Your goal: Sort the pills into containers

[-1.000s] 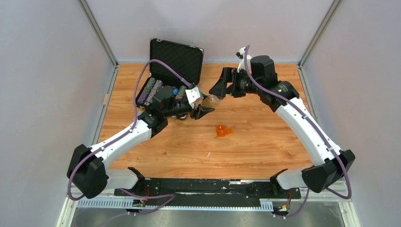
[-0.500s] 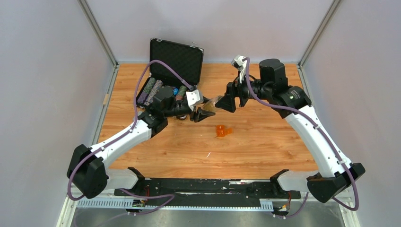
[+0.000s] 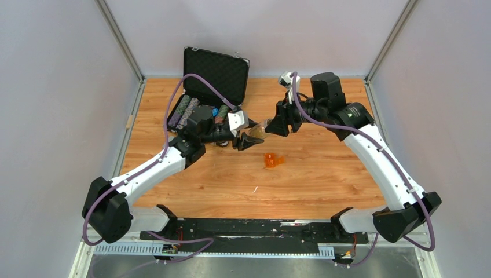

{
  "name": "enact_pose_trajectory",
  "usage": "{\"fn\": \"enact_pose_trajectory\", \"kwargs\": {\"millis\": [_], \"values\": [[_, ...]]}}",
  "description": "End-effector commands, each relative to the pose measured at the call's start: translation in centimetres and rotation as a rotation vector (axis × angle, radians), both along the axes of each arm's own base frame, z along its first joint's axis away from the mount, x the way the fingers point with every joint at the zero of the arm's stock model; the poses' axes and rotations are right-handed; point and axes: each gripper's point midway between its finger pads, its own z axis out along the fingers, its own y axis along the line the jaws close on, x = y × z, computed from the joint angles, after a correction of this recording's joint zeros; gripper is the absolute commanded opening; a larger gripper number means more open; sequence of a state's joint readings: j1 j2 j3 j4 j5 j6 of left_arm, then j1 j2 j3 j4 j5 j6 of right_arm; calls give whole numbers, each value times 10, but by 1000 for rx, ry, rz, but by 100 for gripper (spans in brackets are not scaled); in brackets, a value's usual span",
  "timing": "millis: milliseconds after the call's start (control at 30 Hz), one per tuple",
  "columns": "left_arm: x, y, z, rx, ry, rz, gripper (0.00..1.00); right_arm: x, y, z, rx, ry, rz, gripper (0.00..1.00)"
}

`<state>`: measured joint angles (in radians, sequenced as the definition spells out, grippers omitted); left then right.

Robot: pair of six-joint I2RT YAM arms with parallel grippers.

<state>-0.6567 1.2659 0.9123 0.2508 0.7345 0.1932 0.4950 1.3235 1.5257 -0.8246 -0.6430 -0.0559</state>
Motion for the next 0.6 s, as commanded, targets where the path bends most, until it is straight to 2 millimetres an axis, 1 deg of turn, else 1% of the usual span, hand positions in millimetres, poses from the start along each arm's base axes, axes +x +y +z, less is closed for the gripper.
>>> {"fn": "enact_pose_trajectory", "kwargs": {"millis": [0, 167, 233, 267, 300, 367, 433, 500, 533, 567], "values": [[-2, -1, 42, -75, -87, -19, 0, 7, 1, 16, 29, -31, -36, 42], [3, -1, 41, -73, -85, 3, 0, 11, 13, 21, 116, 77, -94, 26], [7, -1, 39, -69, -86, 24, 0, 14, 20, 22, 150, 118, -153, 24], [10, 0, 39, -68, -87, 42, 0, 20, 22, 22, 161, 134, -210, 24], [12, 0, 39, -68, -90, 51, 0, 27, 22, 21, 182, 196, -309, 24], [16, 1, 40, -68, -100, 73, 0, 40, 18, 14, 211, 310, -479, 19], [20, 2, 40, -69, -111, 93, 0, 45, 15, 4, 231, 418, -600, 12], [22, 2, 40, -71, -113, 103, 0, 48, 12, -3, 247, 480, -684, 7], [23, 2, 39, -70, -114, 103, 0, 50, 9, -4, 252, 492, -717, 7], [23, 2, 39, -69, -117, 104, 0, 51, 8, -2, 260, 491, -733, 15]]}}
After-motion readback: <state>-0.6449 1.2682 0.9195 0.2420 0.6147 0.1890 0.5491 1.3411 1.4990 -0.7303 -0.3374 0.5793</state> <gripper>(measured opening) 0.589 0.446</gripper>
